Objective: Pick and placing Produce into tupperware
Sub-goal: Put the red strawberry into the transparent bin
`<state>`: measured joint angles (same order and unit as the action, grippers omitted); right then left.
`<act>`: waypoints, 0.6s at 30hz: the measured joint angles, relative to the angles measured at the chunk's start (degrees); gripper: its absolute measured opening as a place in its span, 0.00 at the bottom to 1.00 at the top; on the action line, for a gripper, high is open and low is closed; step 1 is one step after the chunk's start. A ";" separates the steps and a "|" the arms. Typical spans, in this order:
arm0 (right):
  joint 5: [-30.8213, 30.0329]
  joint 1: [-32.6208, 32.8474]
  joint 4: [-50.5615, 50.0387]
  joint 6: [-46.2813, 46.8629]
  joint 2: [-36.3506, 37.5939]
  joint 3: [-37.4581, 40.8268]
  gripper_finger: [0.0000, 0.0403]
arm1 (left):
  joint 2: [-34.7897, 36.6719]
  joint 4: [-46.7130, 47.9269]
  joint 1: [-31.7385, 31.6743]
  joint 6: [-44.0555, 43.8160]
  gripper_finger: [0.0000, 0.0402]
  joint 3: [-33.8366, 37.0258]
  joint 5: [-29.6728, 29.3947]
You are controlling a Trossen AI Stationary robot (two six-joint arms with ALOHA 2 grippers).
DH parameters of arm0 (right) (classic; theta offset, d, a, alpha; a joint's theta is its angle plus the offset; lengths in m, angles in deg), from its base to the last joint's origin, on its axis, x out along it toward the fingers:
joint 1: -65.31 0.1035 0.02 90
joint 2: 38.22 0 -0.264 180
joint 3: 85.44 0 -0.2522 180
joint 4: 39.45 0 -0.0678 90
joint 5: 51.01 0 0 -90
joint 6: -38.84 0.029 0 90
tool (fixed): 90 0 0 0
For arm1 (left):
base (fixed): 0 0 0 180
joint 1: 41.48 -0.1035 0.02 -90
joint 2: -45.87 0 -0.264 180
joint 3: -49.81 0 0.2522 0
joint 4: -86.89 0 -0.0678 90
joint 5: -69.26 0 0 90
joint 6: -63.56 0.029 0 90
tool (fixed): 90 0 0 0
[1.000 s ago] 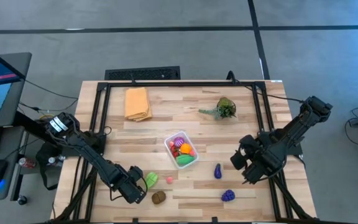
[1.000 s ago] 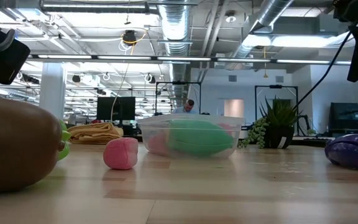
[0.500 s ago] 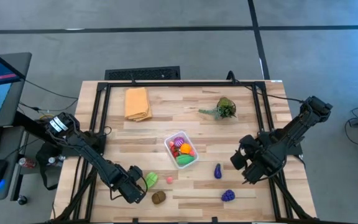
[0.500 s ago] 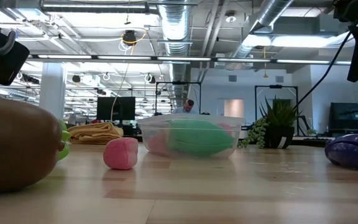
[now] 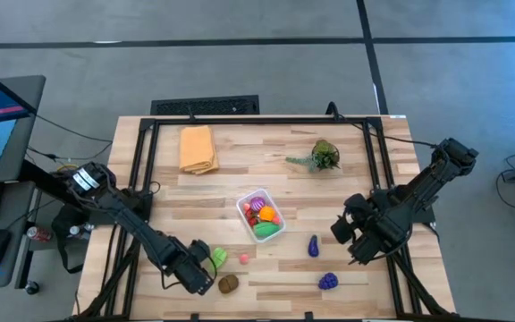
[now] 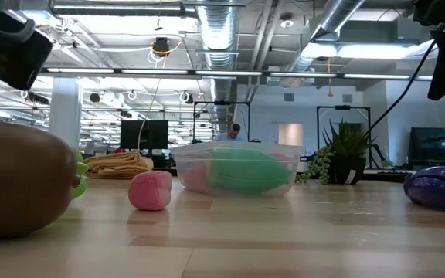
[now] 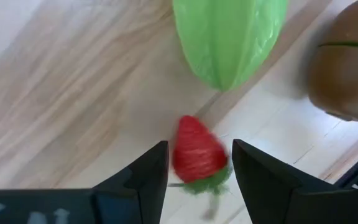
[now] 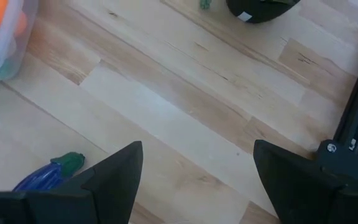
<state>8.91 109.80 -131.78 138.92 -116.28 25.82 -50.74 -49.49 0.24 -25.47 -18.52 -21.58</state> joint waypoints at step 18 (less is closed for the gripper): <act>-0.01 0.11 2.46 -0.02 0.00 0.00 0.81 | 0.20 4.99 -0.64 4.49 0.42 -2.34 0.61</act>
<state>8.89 109.91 -129.32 138.89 -116.28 25.82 -50.55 -44.50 -0.40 -20.98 -20.85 -20.97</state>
